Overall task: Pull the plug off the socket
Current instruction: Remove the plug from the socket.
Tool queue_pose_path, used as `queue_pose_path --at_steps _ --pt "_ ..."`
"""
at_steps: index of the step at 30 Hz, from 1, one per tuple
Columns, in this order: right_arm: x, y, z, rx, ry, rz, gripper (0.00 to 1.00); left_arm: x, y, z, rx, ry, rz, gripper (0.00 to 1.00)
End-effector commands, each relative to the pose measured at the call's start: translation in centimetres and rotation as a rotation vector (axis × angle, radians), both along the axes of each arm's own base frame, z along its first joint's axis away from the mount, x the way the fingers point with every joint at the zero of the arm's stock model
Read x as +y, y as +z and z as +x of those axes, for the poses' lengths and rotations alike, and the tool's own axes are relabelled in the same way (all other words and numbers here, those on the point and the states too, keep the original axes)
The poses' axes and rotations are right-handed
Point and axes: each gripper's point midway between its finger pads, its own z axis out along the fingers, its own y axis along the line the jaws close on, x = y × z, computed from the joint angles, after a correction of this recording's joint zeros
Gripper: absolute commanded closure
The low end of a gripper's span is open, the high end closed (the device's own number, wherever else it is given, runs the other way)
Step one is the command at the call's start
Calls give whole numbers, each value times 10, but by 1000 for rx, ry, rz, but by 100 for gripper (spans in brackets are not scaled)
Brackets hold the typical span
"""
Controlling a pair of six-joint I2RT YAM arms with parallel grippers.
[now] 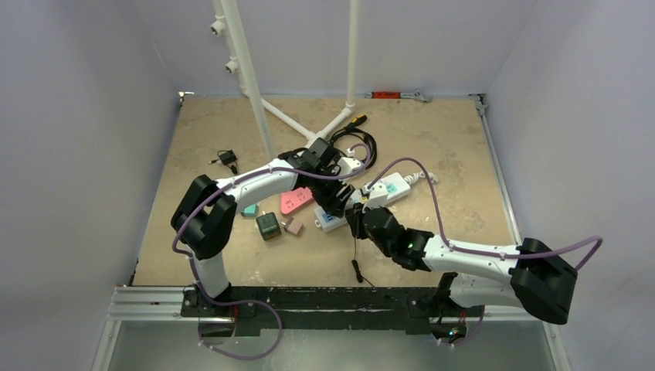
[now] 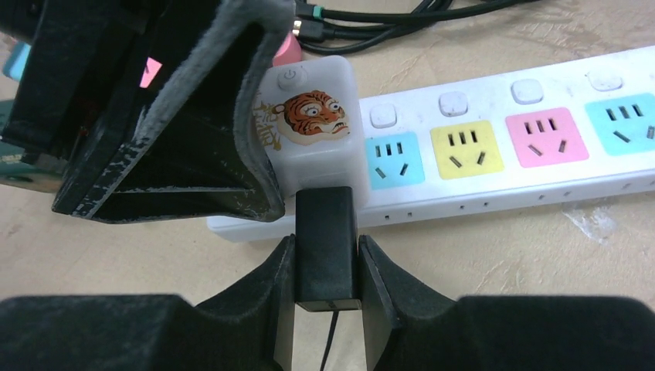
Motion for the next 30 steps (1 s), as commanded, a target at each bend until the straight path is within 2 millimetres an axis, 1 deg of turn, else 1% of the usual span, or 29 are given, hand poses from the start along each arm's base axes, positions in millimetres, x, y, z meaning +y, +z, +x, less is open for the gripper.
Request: queue_pose_path --at_steps 1,7,8,9,13,16,22,25,27,30 --pt "5 28 7 -26 52 152 100 44 -26 39 -103 142 204 100" --pt "6 23 9 -3 69 140 100 45 -26 40 -105 142 211 100" --pt "5 21 10 3 59 130 100 44 -26 40 -105 142 210 100" --pt "-1 21 15 -13 27 106 100 44 -27 40 -104 143 209 100" --pt "2 19 15 -21 15 82 100 42 -25 38 -97 138 197 100" --pt "8 17 8 -23 0 62 100 41 -26 38 -93 138 194 100" --pt "22 2 -12 8 -52 -23 100 38 -25 37 -84 135 180 100" --pt "21 -2 -13 8 -104 -57 100 37 -24 37 -84 136 177 100" --pt "17 -6 -13 10 -139 -96 100 37 -24 36 -82 134 173 100" --pt "19 -6 -14 14 -134 -97 100 36 -23 36 -83 132 169 100"
